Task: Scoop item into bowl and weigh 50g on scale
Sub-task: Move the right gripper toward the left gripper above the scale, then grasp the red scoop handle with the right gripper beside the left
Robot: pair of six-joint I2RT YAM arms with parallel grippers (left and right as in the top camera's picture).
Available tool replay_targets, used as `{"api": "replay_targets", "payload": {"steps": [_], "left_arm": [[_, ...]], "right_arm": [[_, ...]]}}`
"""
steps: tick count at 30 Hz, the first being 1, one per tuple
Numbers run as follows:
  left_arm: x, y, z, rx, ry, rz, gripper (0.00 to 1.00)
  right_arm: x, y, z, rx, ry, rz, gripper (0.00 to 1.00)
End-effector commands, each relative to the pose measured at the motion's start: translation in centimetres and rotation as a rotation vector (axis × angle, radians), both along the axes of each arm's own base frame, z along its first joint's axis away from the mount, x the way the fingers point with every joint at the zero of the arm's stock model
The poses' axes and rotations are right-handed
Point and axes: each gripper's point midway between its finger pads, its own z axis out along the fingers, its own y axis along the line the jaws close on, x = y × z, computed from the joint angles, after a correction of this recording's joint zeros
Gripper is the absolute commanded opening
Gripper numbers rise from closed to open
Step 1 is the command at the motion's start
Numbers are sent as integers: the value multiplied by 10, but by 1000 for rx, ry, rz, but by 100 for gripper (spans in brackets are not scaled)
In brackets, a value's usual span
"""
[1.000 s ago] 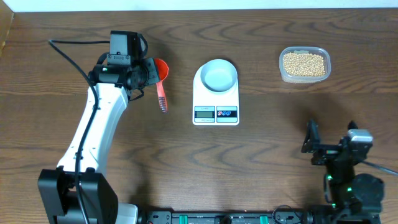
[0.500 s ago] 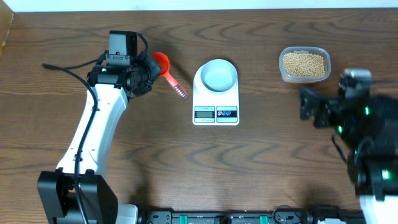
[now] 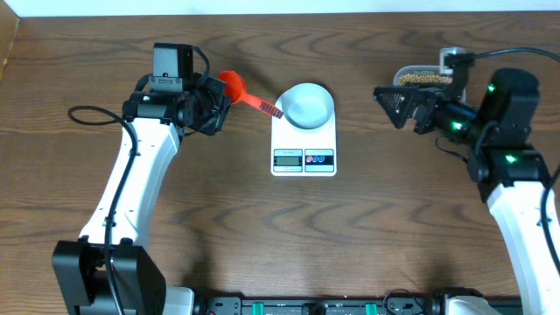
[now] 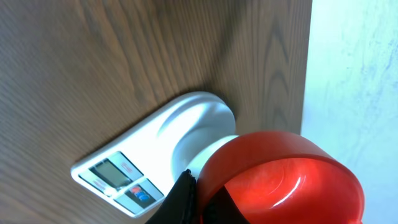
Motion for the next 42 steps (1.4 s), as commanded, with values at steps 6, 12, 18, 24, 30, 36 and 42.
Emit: {"api": "replay_targets", "payload": {"steps": [6, 12, 18, 24, 30, 36, 42], "left_arm": [[-4, -19, 18, -162, 40, 67, 7], [-10, -42, 18, -193, 72, 60, 7], [-18, -64, 18, -214, 103, 57, 7], [-24, -79, 18, -239, 131, 60, 7], [-29, -92, 18, -257, 150, 60, 7], [-33, -108, 21, -264, 137, 23, 7], [-37, -115, 21, -268, 143, 10, 7]], "right_arm": [[-5, 52, -11, 81, 88, 148, 87], [-6, 82, -25, 75, 141, 155, 87], [-13, 107, -24, 67, 121, 203, 87], [-18, 119, -25, 54, 112, 214, 85], [-23, 127, -25, 50, 111, 234, 84], [-27, 132, -25, 49, 112, 251, 81], [-28, 133, -25, 47, 109, 255, 74]]}}
